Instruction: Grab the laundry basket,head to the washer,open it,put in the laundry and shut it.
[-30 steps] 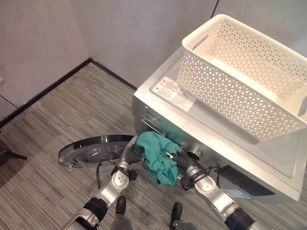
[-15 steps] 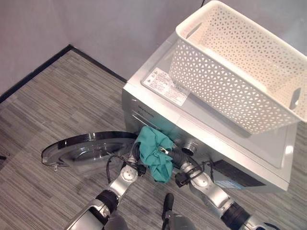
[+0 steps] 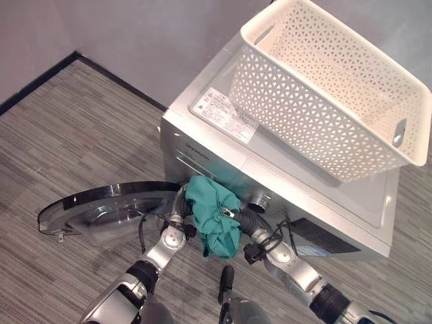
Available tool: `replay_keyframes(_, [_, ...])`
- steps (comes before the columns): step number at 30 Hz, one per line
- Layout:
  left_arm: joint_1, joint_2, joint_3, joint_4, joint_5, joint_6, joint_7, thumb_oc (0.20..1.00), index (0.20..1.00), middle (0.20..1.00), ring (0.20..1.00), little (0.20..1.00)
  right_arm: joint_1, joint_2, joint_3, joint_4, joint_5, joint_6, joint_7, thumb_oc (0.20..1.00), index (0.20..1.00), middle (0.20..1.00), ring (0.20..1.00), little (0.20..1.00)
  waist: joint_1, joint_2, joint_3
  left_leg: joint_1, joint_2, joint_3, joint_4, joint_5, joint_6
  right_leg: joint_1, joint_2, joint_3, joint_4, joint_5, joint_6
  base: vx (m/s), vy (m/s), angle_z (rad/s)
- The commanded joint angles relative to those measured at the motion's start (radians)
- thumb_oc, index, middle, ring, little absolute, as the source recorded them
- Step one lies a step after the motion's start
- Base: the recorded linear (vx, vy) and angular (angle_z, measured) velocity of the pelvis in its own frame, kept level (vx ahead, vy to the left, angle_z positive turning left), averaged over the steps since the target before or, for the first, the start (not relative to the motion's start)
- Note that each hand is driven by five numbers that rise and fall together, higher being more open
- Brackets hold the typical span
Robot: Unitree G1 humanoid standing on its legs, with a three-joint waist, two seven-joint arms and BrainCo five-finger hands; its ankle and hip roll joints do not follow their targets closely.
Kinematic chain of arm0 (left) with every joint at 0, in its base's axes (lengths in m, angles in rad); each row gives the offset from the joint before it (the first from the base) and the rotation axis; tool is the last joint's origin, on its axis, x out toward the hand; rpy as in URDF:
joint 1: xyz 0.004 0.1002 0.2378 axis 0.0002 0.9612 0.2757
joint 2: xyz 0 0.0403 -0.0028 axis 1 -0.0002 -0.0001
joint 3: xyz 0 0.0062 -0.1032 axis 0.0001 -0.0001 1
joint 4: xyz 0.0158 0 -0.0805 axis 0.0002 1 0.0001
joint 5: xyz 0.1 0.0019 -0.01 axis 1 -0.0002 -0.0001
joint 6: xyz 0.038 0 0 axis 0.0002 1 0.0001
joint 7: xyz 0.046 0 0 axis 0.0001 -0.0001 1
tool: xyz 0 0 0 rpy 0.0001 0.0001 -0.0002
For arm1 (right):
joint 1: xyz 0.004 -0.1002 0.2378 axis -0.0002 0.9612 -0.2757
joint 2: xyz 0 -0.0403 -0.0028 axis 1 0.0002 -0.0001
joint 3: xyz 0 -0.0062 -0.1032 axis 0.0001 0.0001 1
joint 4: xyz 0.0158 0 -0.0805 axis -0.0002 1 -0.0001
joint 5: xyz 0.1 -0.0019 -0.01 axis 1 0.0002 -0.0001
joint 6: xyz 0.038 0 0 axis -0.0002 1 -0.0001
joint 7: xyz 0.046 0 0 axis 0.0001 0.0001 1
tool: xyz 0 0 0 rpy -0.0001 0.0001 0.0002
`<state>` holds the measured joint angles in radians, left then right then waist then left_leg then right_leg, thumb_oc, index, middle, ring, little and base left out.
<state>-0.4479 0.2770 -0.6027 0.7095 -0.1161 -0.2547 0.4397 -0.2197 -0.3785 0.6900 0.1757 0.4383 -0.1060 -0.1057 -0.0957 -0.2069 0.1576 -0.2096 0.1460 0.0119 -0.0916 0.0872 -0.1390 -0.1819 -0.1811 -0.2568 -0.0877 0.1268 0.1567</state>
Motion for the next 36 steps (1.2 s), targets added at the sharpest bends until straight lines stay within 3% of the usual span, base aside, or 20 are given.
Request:
replay_keyframes(1, [-0.216, -0.091, -0.033, -0.073, 0.012, -0.106, -0.024, 1.000, 1.000, 1.000, 1.000, 1.000, -0.087, -0.084, -0.123, -0.005, 0.053, -0.080, -0.039, 0.200, 0.200, 0.200, 0.200, 0.200, -0.026, 0.029, -0.037, 0.080, 0.106, 0.074, 0.004, -0.044, -0.038, -0.047, -0.006, 0.101, 0.000, 0.011, 0.065, -0.01, -0.007, -0.05])
replay_keyframes(7, [-0.199, -0.138, -0.044, -0.071, -0.047, -0.105, -0.052, 1.000, 1.000, 1.000, 1.000, 1.000, -0.073, -0.091, -0.166, 0.008, 0.043, -0.077, -0.054, 0.200, 0.200, 0.200, 0.200, 0.200, -0.032, 0.053, -0.016, 0.063, 0.105, 0.069, 0.004, -0.035, -0.038, -0.062, -0.004, 0.101, 0.000, 0.013, 0.064, -0.01, -0.001, -0.04])
replay_keyframes(8, [-0.198, -0.154, -0.046, -0.059, -0.062, -0.106, -0.054, 0.586, 0.586, 0.586, 0.586, 0.586, -0.075, -0.091, -0.175, 0.015, 0.038, -0.076, -0.063, 0.200, 0.200, 0.200, 0.200, 0.200, -0.035, 0.058, -0.013, 0.057, 0.104, 0.069, 0.004, -0.033, -0.038, -0.067, -0.004, 0.102, 0.000, 0.015, 0.064, -0.01, -0.004, -0.04])
replay_keyframes(9, [-0.201, -0.162, -0.044, -0.053, -0.072, -0.108, -0.052, 0.492, 0.492, 0.492, 0.492, 0.492, -0.080, -0.090, -0.178, 0.018, 0.037, -0.076, -0.068, 0.200, 0.200, 0.200, 0.200, 0.200, -0.038, 0.060, -0.012, 0.054, 0.104, 0.069, 0.004, -0.032, -0.039, -0.072, -0.004, 0.103, 0.000, 0.016, 0.064, -0.01, -0.004, -0.04])
replay_keyframes(10, [-0.203, -0.169, -0.043, -0.046, -0.075, -0.108, -0.050, 0.266, 0.266, 0.266, 0.266, 0.266, -0.084, -0.089, -0.179, 0.023, 0.035, -0.076, -0.072, 0.200, 0.200, 0.200, 0.200, 0.200, -0.041, 0.061, -0.011, 0.052, 0.104, 0.069, 0.004, -0.032, -0.039, -0.075, -0.003, 0.104, 0.000, 0.017, 0.063, -0.01, 0.001, -0.04])
replay_keyframes(11, [-0.203, -0.169, -0.043, -0.046, -0.075, -0.109, -0.050, 0.200, 0.200, 0.200, 0.200, 0.200, -0.084, -0.089, -0.179, 0.023, 0.035, -0.076, -0.072, 0.200, 0.200, 0.200, 0.200, 0.200, -0.041, 0.061, -0.011, 0.052, 0.104, 0.069, 0.004, -0.032, -0.039, -0.076, -0.003, 0.104, 0.000, 0.017, 0.063, -0.01, -0.002, -0.07])
replay_keyframes(12, [-0.208, -0.175, -0.045, -0.038, -0.086, -0.109, -0.051, 0.200, 0.200, 0.200, 0.200, 0.200, -0.095, -0.085, -0.176, 0.026, 0.033, -0.075, -0.076, 0.200, 0.200, 0.200, 0.200, 0.200, -0.045, 0.063, -0.011, 0.049, 0.105, 0.074, 0.004, -0.032, -0.039, -0.083, -0.001, 0.108, 0.000, 0.018, 0.063, -0.01, -0.001, -0.08])
replay_keyframes(13, [-0.209, -0.178, -0.045, -0.036, -0.094, -0.108, -0.054, 0.250, 0.250, 0.250, 0.250, 0.250, -0.098, -0.081, -0.172, 0.027, 0.034, -0.074, -0.075, 0.200, 0.200, 0.200, 0.200, 0.200, -0.047, 0.063, -0.011, 0.049, 0.106, 0.077, 0.004, -0.032, -0.039, -0.086, 0.001, 0.113, 0.000, 0.019, 0.063, -0.01, -0.001, -0.06])
replay_keyframes(14, [-0.209, -0.178, -0.045, -0.035, -0.094, -0.108, -0.055, 0.382, 0.382, 0.382, 0.382, 0.382, -0.098, -0.081, -0.172, 0.027, 0.034, -0.074, -0.075, 0.200, 0.200, 0.200, 0.200, 0.200, -0.047, 0.063, -0.011, 0.049, 0.106, 0.077, 0.004, -0.032, -0.039, -0.086, 0.001, 0.113, 0.000, 0.019, 0.063, 0.00, -0.004, -0.04])
replay_keyframes(15, [-0.211, -0.180, -0.045, -0.035, -0.103, -0.109, -0.059, 0.250, 0.250, 0.250, 0.250, 0.250, -0.099, -0.079, -0.170, 0.030, 0.034, -0.073, -0.073, 0.200, 0.200, 0.200, 0.200, 0.200, -0.048, 0.063, -0.012, 0.048, 0.107, 0.079, 0.004, -0.032, -0.039, -0.088, 0.001, 0.114, 0.000, 0.019, 0.062, 0.00, 0.000, 0.00])
replay_keyframes(16, [-0.213, -0.180, -0.046, -0.035, -0.103, -0.110, -0.060, 0.200, 0.200, 0.200, 0.200, 0.200, -0.099, -0.077, -0.167, 0.034, 0.035, -0.073, -0.070, 0.200, 0.200, 0.200, 0.200, 0.200, -0.050, 0.063, -0.012, 0.048, 0.107, 0.081, 0.004, -0.034, -0.039, -0.090, 0.002, 0.116, 0.000, 0.020, 0.062, 0.00, 0.000, 0.00])
replay_keyframes(25, [-0.237, -0.199, -0.051, -0.042, -0.087, -0.110, -0.038, 0.200, 0.200, 0.200, 0.200, 0.200, -0.077, -0.082, -0.174, 0.036, 0.037, -0.072, -0.071, 0.200, 0.200, 0.200, 0.200, 0.200, -0.061, 0.069, -0.008, 0.047, 0.106, 0.090, 0.004, -0.034, -0.040, -0.097, 0.001, 0.117, 0.000, 0.021, 0.062, 0.00, 0.002, -0.04])
replay_keyframes(36, [-0.165, -0.228, -0.040, -0.064, -0.205, -0.123, -0.067, 0.200, 0.200, 0.200, 0.200, 0.200, -0.039, -0.067, -0.163, 0.081, 0.017, -0.043, -0.070, 0.200, 0.200, 0.200, 0.200, 0.200, -0.050, 0.082, 0.000, 0.049, 0.098, 0.085, 0.004, -0.037, -0.036, -0.085, -0.013, 0.099, 0.000, 0.020, 0.061, 0.00, 0.000, 0.00])
